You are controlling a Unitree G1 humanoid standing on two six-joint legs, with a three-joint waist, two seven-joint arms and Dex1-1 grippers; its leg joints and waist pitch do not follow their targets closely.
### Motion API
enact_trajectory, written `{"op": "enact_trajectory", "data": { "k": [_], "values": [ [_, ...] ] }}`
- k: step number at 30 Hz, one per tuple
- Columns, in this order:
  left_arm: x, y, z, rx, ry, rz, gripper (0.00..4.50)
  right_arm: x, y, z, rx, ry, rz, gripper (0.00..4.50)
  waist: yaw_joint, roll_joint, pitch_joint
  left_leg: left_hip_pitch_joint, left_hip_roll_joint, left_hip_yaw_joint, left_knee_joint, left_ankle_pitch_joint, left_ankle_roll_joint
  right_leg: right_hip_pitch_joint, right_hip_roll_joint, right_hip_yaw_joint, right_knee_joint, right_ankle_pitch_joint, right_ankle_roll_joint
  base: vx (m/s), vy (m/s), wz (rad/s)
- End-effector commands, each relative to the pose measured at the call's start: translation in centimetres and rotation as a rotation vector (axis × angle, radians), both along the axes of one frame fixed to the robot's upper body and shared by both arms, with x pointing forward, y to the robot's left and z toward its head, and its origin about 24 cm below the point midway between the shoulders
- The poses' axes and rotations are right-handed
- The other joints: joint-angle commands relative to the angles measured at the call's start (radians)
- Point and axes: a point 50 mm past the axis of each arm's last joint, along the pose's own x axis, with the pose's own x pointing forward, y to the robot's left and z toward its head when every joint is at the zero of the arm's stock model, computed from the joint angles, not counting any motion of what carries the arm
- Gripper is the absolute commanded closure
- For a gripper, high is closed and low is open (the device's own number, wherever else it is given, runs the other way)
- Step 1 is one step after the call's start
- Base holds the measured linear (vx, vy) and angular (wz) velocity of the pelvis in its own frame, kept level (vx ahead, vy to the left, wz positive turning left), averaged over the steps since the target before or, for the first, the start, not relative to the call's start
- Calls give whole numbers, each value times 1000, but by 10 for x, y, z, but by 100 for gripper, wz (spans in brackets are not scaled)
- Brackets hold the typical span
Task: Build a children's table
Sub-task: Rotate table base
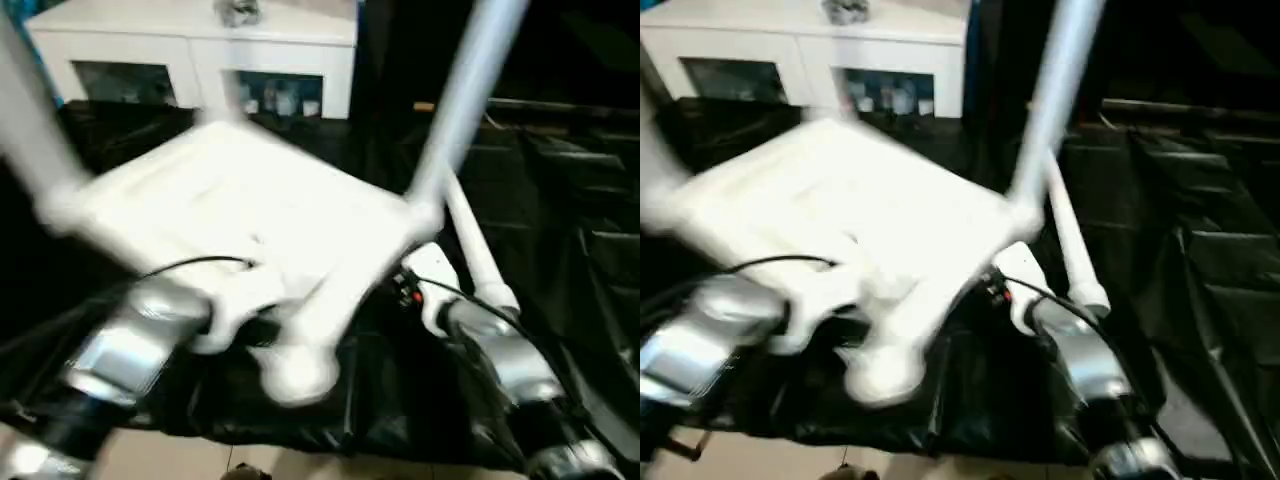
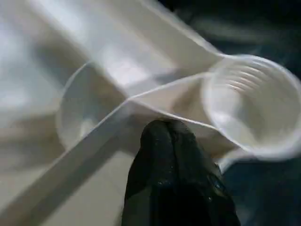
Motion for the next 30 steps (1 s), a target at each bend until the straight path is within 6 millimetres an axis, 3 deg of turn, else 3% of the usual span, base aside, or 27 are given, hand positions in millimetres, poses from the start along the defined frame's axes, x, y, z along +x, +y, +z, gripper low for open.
{"op": "enact_trajectory", "data": {
  "k": [1, 2, 7, 8, 10, 14, 15, 17, 18, 23, 24, 27, 30],
  "values": [
    [7, -11, 2, 0, -54, -11, 450, 5, 17, 11, 29, -54, 50, 263, 5, 8, -65, 20, 27, -19, -68, -289, -23, 41, -47, 40, -68, -226, -204, 0, 0, 0],
    [19, -16, 1, 5, -112, 44, 450, 7, 18, 10, 28, -57, 49, 276, 6, 4, -65, 20, 28, -19, -67, -293, -24, 43, -48, 40, -69, -236, -198, 0, 0, 0],
    [33, -14, 1, 38, -190, 111, 450, 8, 7, 10, 4, -70, -17, 316, 7, 4, -68, 18, 28, -23, -68, -295, -26, 47, -50, 38, -71, -262, -173, 0, 0, 0],
    [33, -14, 2, 40, -189, 111, 450, 9, 4, 10, 3, -73, -34, 323, 11, 17, -68, 22, 29, -23, -67, -292, -28, 42, -51, 38, -70, -257, -177, 0, 0, 0],
    [29, -12, 5, 18, -171, 88, 450, 11, -5, 15, 8, -77, -92, 329, 10, 13, -70, 23, 30, -22, -67, -288, -29, 44, -47, 38, -68, -229, -187, 0, 0, 0],
    [18, -11, 14, -47, -140, 28, 450, 19, -28, 37, 69, -130, -214, 329, 9, 24, -70, 23, 30, -20, -66, -287, -31, 43, -43, 37, -62, -179, -205, 0, 0, 0],
    [19, -11, 16, -60, -154, 32, 450, 22, -33, 42, 73, -144, -241, 303, 10, 29, -70, 25, 30, -21, -66, -293, -31, 44, -44, 37, -61, -182, -207, 0, 0, 0],
    [21, -11, 18, -87, -147, 47, 450, 25, -41, 47, 66, -156, -286, 296, 9, 24, -68, 24, 26, -19, -65, -300, -35, 44, -42, 37, -62, -192, -209, 0, 0, 0],
    [22, -13, 24, -136, -150, 47, 417, 32, -57, 58, 44, -176, -379, 290, 9, 23, -68, 23, 25, -18, -65, -301, -32, 45, -43, 36, -64, -208, -206, 0, 0, 0],
    [28, -17, 38, -265, -220, 76, 372, 43, -84, 73, 3, -187, -523, 243, 7, 21, -66, 22, 20, -15, -60, -286, -28, 45, -44, 35, -73, -280, -188, 0, 0, 0],
    [29, -19, 43, -302, -251, 88, 363, 46, -88, 76, 11, -186, -533, 219, 8, 21, -68, 21, 19, -14, -56, -277, -25, 45, -45, 35, -73, -284, -183, 0, 0, 0],
    [31, -21, 50, -359, -277, 116, 357, 49, -97, 80, 18, -169, -572, 211, 6, 19, -69, 15, 19, -16, -56, -255, -14, 48, -43, 32, -71, -273, -178, 0, 0, 0],
    [33, -21, 53, -376, -319, 135, 320, 52, -103, 81, 26, -153, -601, 176, 6, 19, -72, 16, 20, -14, -53, -239, -6, 47, -42, 32, -69, -246, -183, 0, 0, 0]
  ]
}}
